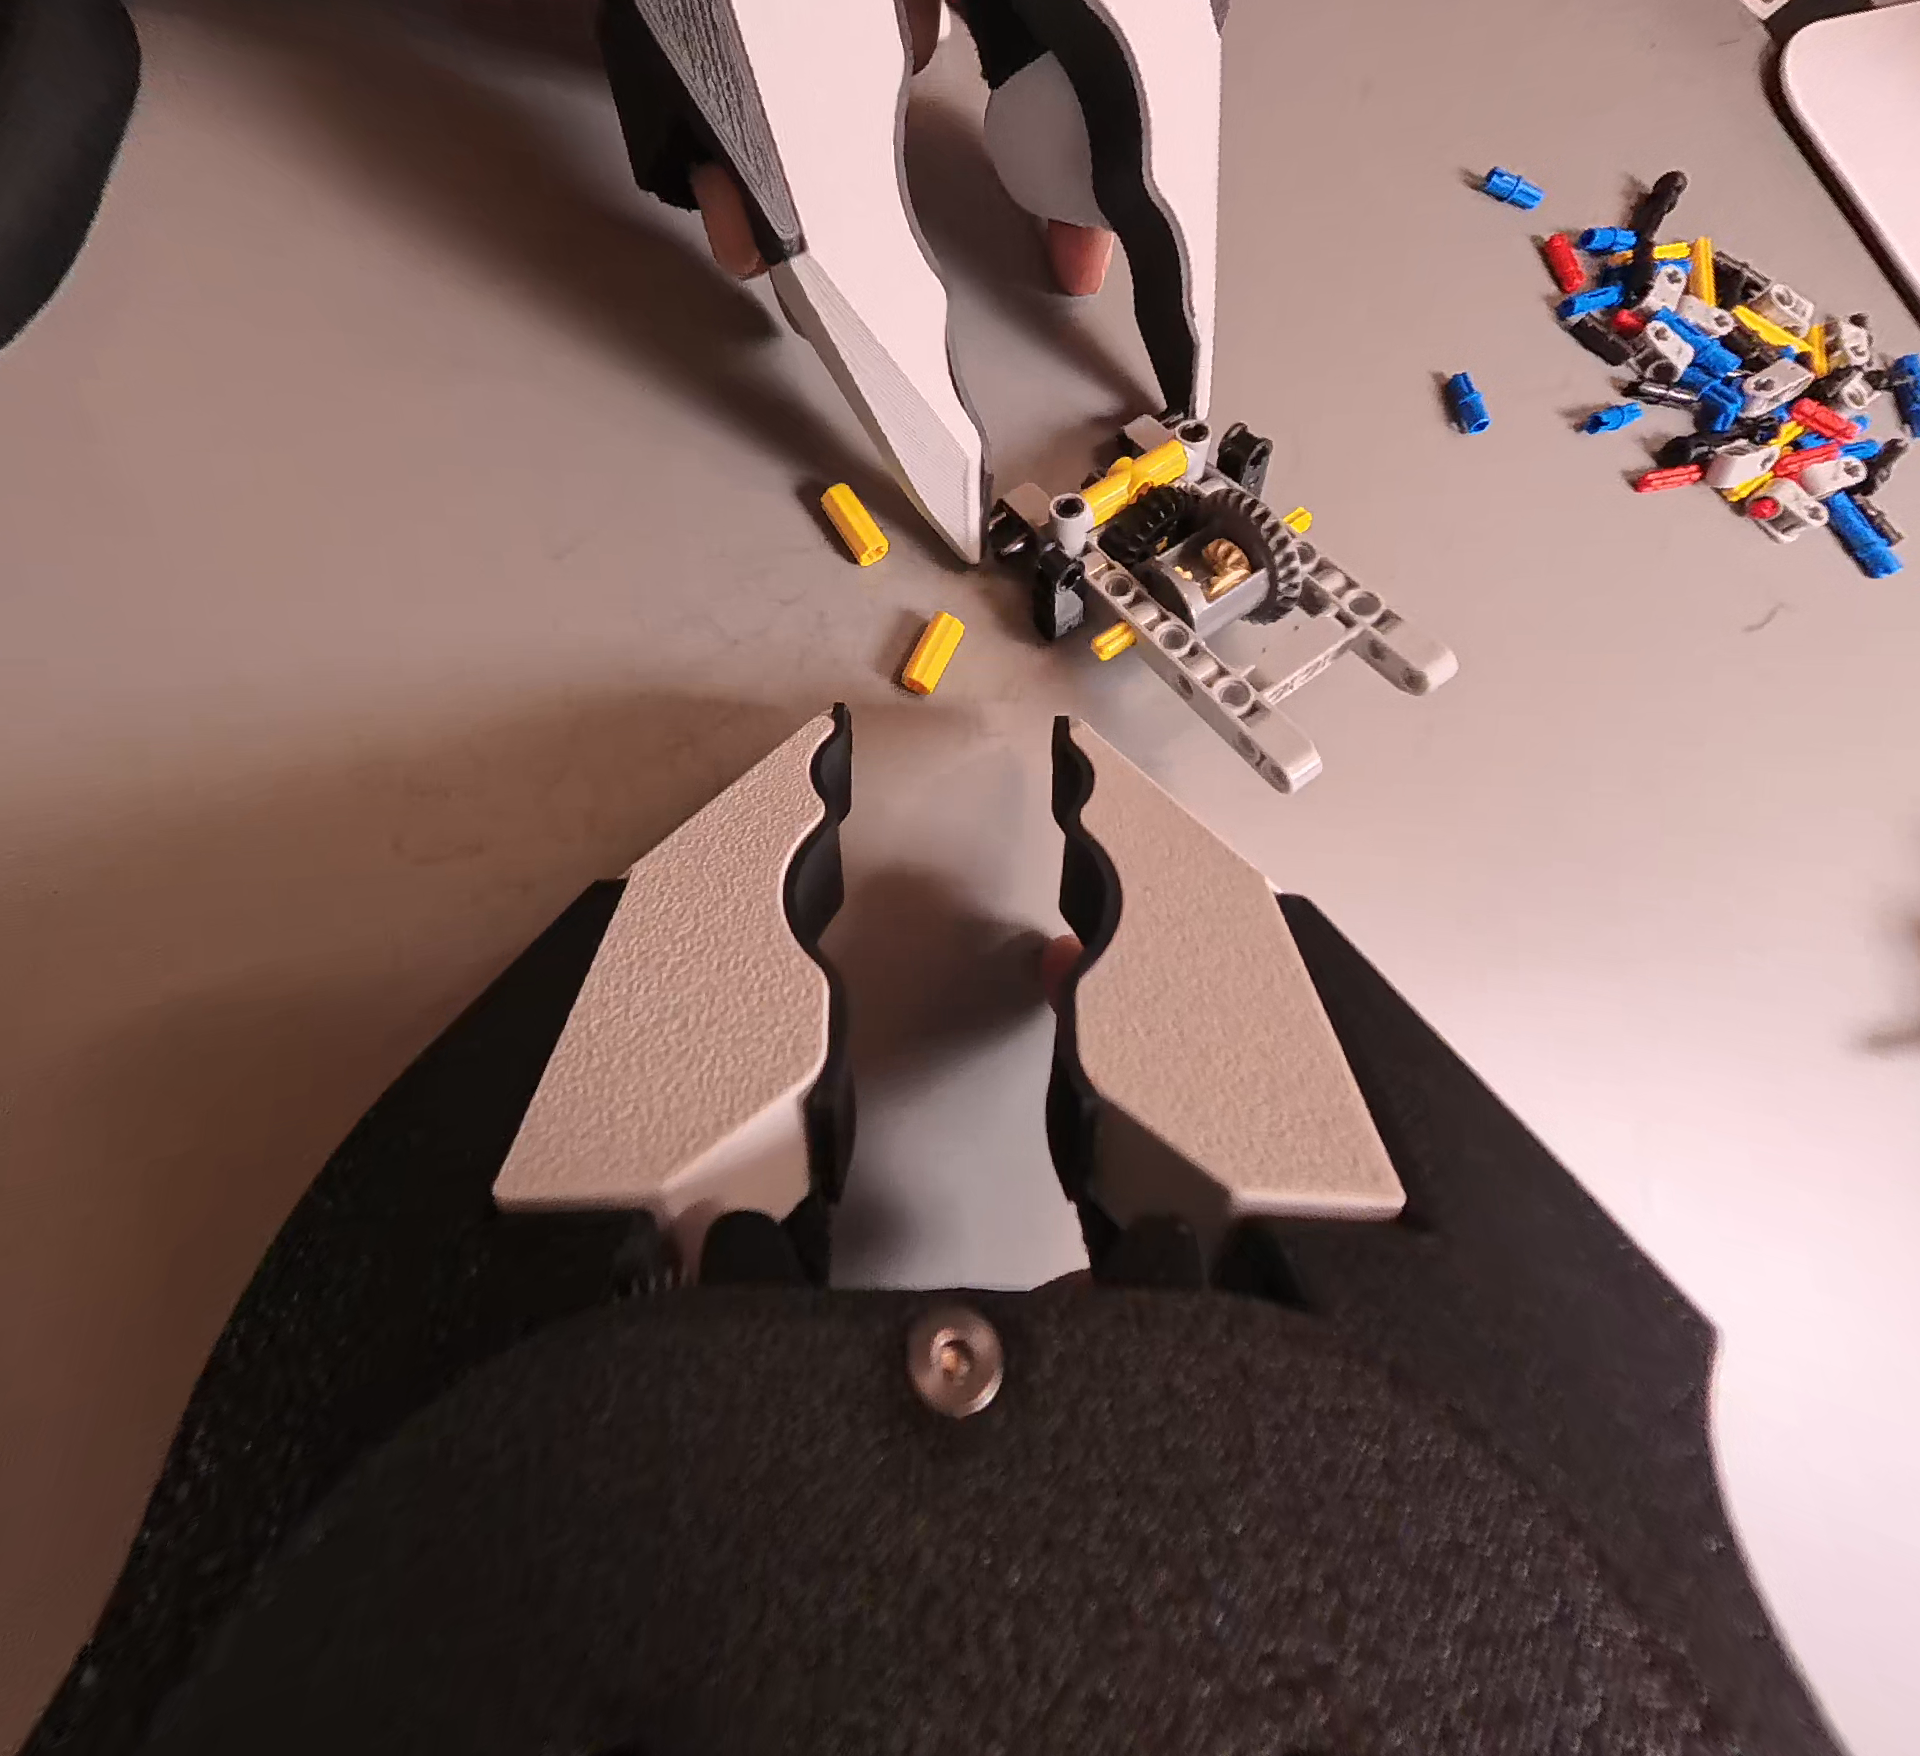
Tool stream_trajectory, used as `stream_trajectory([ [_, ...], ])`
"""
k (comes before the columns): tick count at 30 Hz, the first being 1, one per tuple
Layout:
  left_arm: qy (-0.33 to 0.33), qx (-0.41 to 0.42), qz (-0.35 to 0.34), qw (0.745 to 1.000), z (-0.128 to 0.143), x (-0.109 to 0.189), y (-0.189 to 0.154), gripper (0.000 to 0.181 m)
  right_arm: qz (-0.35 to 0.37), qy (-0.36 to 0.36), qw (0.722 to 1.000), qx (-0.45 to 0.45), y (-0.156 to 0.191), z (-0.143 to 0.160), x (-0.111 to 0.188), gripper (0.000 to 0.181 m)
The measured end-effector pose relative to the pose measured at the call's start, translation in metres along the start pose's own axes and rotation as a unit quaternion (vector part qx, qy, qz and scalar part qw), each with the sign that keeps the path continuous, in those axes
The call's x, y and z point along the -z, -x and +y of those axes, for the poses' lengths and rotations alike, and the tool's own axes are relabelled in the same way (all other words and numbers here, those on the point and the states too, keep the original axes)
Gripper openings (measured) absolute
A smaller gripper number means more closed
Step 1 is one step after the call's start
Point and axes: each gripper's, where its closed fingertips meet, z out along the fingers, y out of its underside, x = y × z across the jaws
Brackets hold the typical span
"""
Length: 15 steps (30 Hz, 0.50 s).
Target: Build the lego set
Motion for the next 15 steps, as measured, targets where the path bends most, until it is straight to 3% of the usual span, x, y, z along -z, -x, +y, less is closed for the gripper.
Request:
stream_trajectory([
  [15, 0.024, 0.027, -0.002, 0.999, -0.0068, -0.0101, 0.0025, 0.056, 0.006, 0.014, 1.0, -0.009, -0.0015, -0.0007, -0.0028, 0.035],
])
